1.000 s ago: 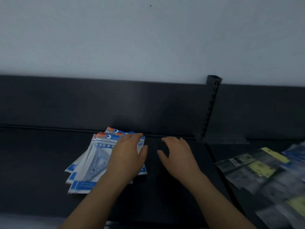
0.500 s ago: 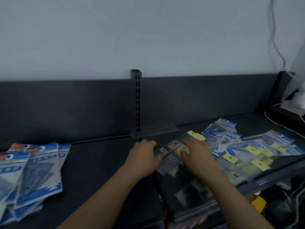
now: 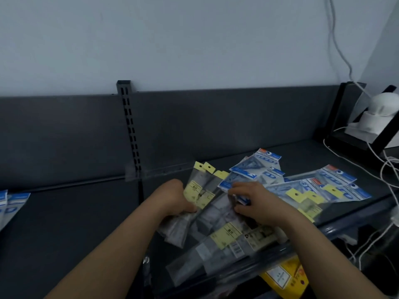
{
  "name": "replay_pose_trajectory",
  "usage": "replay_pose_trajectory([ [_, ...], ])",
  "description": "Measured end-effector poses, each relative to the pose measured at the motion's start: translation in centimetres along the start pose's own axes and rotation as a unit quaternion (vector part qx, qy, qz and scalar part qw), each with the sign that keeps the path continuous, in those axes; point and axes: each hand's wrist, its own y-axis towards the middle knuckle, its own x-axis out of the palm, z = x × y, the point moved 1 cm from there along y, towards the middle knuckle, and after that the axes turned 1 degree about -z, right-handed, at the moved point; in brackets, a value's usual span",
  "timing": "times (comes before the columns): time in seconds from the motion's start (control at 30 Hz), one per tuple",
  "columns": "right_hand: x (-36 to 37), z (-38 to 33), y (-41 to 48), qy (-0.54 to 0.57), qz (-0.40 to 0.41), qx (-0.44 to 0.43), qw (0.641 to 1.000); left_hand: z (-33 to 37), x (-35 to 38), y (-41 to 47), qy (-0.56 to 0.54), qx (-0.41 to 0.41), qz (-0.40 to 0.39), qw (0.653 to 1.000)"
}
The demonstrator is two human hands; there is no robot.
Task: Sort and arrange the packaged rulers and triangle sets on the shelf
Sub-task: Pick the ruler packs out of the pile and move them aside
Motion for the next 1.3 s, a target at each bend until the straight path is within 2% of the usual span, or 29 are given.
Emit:
replay_pose_trajectory([
  [0.27, -1.0, 1.4, 2.0, -0.037, -0.045, -0.018, 0.998, -0.1, 0.0, -1.1, 0.007, -0.012, 0.039, 0.999],
  [0.47, -1.3, 2.0, 2.5, 0.041, -0.079, 0.032, 0.996, -1.3, -0.5, -2.1, -0.069, -0.004, 0.070, 0.995],
  [0.63, -1.3, 2.2, 3.1, 0.032, 0.024, 0.060, 0.997, -1.7, -0.6, -2.5, -0.132, -0.006, 0.093, 0.987],
  [0.83, -2.5, 2.2, 3.7, 0.038, 0.111, 0.067, 0.991, -0.6, 0.4, -1.3, -0.062, -0.031, 0.121, 0.990],
  [0.97, -3.9, 2.8, 3.8, 0.018, 0.166, 0.100, 0.981, -0.5, 0.5, -0.4, 0.030, -0.070, 0.132, 0.988],
  [1.13, -4.2, 3.4, 3.5, 0.108, 0.175, 0.154, 0.966, 0.8, 0.3, -0.2, 0.026, -0.070, 0.102, 0.992],
  [1.3, -2.2, 2.7, 3.3, 0.204, 0.137, 0.184, 0.952, 2.0, 0.6, -0.6, -0.022, -0.051, 0.107, 0.993],
])
